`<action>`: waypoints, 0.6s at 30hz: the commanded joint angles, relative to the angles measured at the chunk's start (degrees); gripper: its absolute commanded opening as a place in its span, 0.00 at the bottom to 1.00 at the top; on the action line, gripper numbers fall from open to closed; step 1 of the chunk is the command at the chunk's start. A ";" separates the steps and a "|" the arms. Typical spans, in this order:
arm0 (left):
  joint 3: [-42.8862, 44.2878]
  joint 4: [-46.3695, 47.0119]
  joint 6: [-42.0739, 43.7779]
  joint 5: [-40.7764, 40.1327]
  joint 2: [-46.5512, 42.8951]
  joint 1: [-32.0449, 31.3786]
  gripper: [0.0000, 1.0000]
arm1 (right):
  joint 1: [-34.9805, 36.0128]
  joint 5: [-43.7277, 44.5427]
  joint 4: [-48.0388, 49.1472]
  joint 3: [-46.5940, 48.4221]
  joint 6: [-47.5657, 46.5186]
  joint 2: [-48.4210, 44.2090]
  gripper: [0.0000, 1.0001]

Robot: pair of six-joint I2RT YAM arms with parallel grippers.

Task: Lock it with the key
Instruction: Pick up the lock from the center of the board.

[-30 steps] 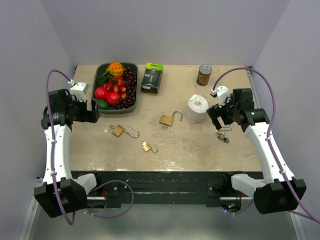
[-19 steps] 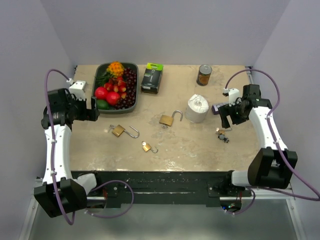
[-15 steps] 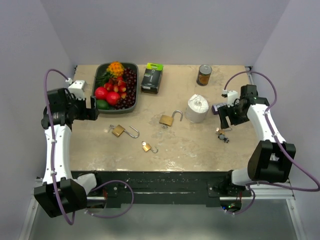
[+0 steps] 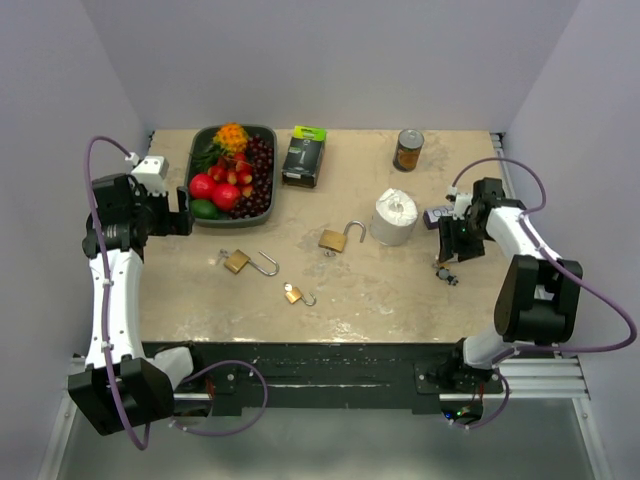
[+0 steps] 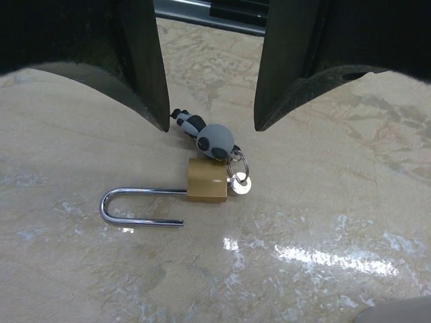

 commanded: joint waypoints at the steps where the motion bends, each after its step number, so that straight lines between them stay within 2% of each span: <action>1: -0.65 2.65 -1.84 -0.71 -1.20 -0.28 0.99 | -0.16 1.86 6.15 -2.84 4.73 -1.08 0.56; 9: -1.36 3.26 -2.36 -0.62 -0.85 -0.28 0.99 | -0.16 2.66 8.18 -2.59 9.92 2.35 0.57; 18: -1.36 3.35 -2.45 -0.89 -1.11 -0.37 0.99 | -0.16 4.33 8.71 -1.27 11.15 5.34 0.54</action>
